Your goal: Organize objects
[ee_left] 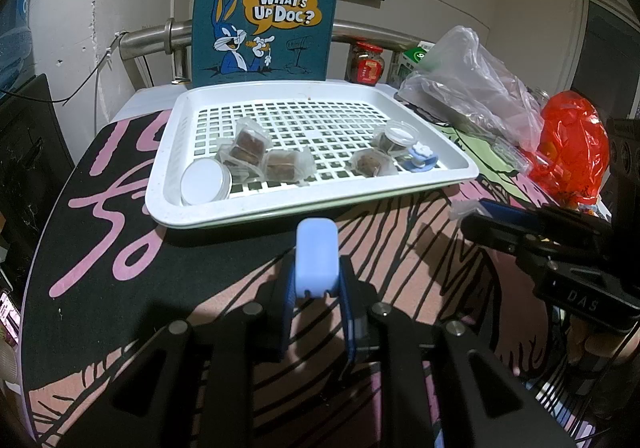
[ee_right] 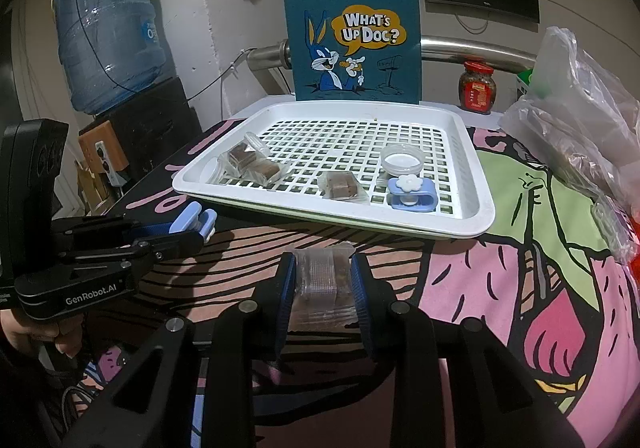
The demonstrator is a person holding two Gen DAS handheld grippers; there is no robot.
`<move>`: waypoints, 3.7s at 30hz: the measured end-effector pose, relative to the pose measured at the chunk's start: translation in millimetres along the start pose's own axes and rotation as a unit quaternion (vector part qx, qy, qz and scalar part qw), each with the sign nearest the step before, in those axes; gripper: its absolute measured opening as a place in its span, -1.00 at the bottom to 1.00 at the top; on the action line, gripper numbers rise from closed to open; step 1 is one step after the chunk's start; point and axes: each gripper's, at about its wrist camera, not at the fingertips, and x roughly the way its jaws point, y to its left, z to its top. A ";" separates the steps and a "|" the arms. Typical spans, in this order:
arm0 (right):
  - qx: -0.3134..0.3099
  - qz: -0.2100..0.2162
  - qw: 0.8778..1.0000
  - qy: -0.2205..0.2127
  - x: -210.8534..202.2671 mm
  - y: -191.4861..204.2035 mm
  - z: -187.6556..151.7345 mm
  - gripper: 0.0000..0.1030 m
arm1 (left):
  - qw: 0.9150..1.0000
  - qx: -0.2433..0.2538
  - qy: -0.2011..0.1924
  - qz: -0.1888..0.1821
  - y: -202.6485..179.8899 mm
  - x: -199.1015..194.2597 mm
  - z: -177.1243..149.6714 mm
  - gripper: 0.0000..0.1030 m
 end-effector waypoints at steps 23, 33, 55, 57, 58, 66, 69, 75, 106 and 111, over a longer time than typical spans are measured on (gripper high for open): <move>0.002 0.001 1.000 0.000 -0.5 -1.9 -0.1 -0.47 | 1.000 0.000 0.000 0.000 0.0 0.4 0.2 -0.62; 0.003 0.001 1.000 0.000 -0.6 -2.2 -0.2 -0.46 | 1.000 0.000 0.001 0.000 0.1 0.7 0.4 -0.62; 0.003 0.002 1.000 0.000 -0.9 -3.1 -0.1 -0.46 | 1.000 0.000 0.001 -0.001 -0.1 0.8 0.6 -0.62; 0.003 0.002 1.000 0.000 -1.0 -2.9 -0.1 -0.46 | 1.000 0.000 0.001 -0.001 0.1 0.8 0.6 -0.62; 0.003 0.002 1.000 0.000 -0.9 -3.2 -0.1 -0.46 | 1.000 0.000 0.001 -0.001 0.1 0.7 0.6 -0.62; 0.003 0.003 1.000 0.000 -0.8 -3.8 -0.3 -0.46 | 1.000 0.000 0.001 -0.001 0.2 0.8 0.7 -0.62; 0.004 0.003 1.000 0.000 -0.8 -4.1 -0.4 -0.46 | 1.000 0.000 0.001 -0.001 0.2 0.8 0.8 -0.62; 0.004 0.003 1.000 0.000 -0.9 -4.5 -0.6 -0.46 | 1.000 0.000 0.001 -0.001 0.1 1.0 0.9 -0.62; 0.095 0.058 0.993 -0.040 -24.1 -42.1 46.0 -0.46 | 0.999 -0.020 -0.030 0.016 37.2 -18.1 41.1 -0.62; 0.102 0.053 0.993 -0.040 -10.8 -53.3 73.3 -0.46 | 0.999 -0.029 -0.022 0.030 53.8 -2.3 55.2 -0.62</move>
